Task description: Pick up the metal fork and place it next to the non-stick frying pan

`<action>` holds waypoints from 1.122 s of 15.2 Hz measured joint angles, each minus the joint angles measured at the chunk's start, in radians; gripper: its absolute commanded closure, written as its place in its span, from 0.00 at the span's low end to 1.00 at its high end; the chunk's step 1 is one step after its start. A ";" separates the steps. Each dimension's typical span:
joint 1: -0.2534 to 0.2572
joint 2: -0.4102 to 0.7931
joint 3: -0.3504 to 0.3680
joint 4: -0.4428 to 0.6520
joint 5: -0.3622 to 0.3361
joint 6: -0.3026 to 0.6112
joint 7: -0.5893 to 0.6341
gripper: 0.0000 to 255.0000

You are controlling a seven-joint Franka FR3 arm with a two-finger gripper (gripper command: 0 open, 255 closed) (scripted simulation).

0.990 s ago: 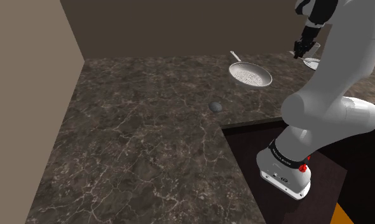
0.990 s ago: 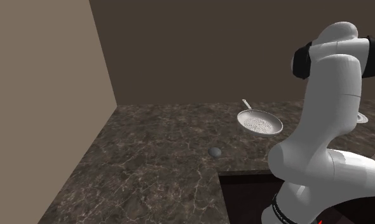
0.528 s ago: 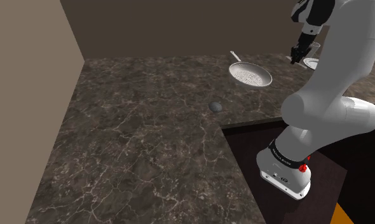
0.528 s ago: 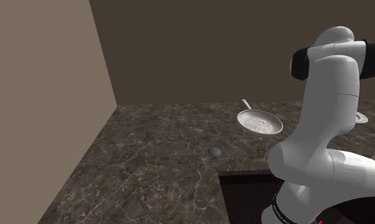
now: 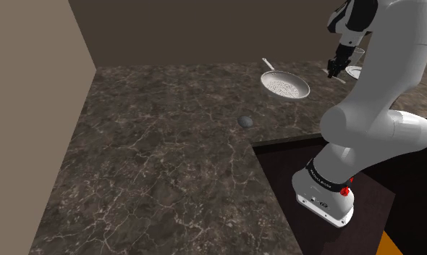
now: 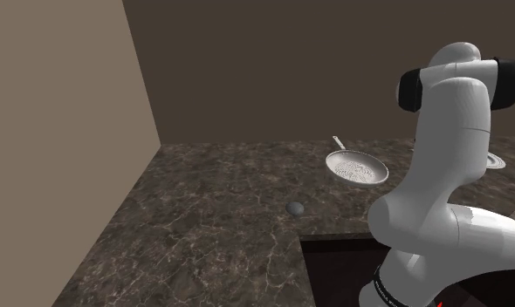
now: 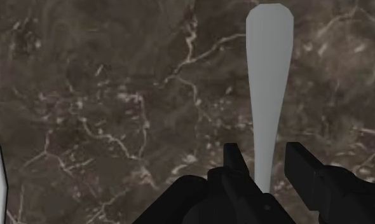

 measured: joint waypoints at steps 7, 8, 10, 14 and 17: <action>-0.001 0.002 0.000 0.002 0.001 0.001 0.000 0.00; -0.001 0.002 0.000 0.002 0.001 0.001 0.000 0.00; -0.001 0.002 0.000 0.002 0.001 0.001 0.000 0.00; 0.003 -0.017 -0.005 0.045 -0.009 -0.059 0.008 0.00; 0.000 -0.025 -0.008 0.085 -0.013 -0.105 0.010 0.00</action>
